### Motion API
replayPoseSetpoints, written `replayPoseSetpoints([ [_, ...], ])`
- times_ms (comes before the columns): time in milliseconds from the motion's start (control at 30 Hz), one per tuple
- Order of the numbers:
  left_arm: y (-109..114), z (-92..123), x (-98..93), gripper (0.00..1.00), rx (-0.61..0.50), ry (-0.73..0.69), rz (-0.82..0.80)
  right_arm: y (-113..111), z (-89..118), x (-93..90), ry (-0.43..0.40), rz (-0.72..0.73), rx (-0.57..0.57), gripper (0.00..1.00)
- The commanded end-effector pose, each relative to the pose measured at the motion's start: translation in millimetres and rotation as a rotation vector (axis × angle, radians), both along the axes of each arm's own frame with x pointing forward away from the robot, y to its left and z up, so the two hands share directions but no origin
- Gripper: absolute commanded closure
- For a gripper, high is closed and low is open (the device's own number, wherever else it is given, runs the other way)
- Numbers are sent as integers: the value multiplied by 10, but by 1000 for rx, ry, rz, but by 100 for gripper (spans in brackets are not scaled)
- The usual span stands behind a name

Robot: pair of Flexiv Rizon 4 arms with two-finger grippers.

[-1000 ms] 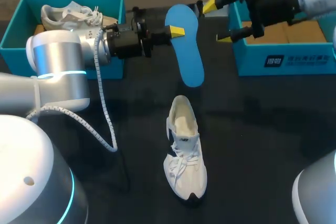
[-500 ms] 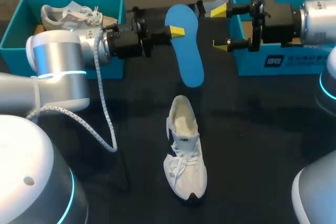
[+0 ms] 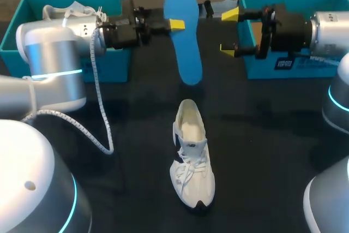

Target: Take the shoe out of the shoebox, open the shoe tongue, remove and reinsert the insole, then place the shoe into the shoebox

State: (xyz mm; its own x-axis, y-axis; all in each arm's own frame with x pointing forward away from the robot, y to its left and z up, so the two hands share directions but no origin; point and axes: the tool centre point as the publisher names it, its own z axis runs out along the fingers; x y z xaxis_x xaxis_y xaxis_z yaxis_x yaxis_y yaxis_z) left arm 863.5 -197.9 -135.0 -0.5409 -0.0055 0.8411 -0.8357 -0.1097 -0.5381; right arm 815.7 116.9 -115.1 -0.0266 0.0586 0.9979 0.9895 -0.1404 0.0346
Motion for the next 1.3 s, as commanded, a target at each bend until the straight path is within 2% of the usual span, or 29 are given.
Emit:
replayPoseSetpoints([
  [33,148,11,35,100,19,-184,-34,26,-11,-11,0,-5,0,0],
  [133,212,-10,86,100,85,-339,-15,26,-11,-11,0,-5,0,0],
  [467,212,-10,86,100,85,-339,-15,26,-11,-11,0,-5,0,0],
  [633,245,74,33,100,68,-610,-37,26,-11,-11,0,-5,0,0],
  [667,250,76,36,100,66,-624,-37,26,-11,-11,0,-5,0,0],
  [800,354,5,54,100,-29,-899,-97,26,-11,-11,0,-5,0,0],
  [833,366,-36,96,100,-2,-911,-79,26,-11,-11,0,-5,0,0],
  [1200,366,-36,96,100,-2,-911,-79,26,-11,-11,0,-5,0,0],
  [1233,358,-17,48,100,-20,-987,-84,26,-11,-11,0,-5,0,0],
  [1300,356,-3,19,100,-10,-1036,-90,26,-11,-11,0,-5,0,0],
])
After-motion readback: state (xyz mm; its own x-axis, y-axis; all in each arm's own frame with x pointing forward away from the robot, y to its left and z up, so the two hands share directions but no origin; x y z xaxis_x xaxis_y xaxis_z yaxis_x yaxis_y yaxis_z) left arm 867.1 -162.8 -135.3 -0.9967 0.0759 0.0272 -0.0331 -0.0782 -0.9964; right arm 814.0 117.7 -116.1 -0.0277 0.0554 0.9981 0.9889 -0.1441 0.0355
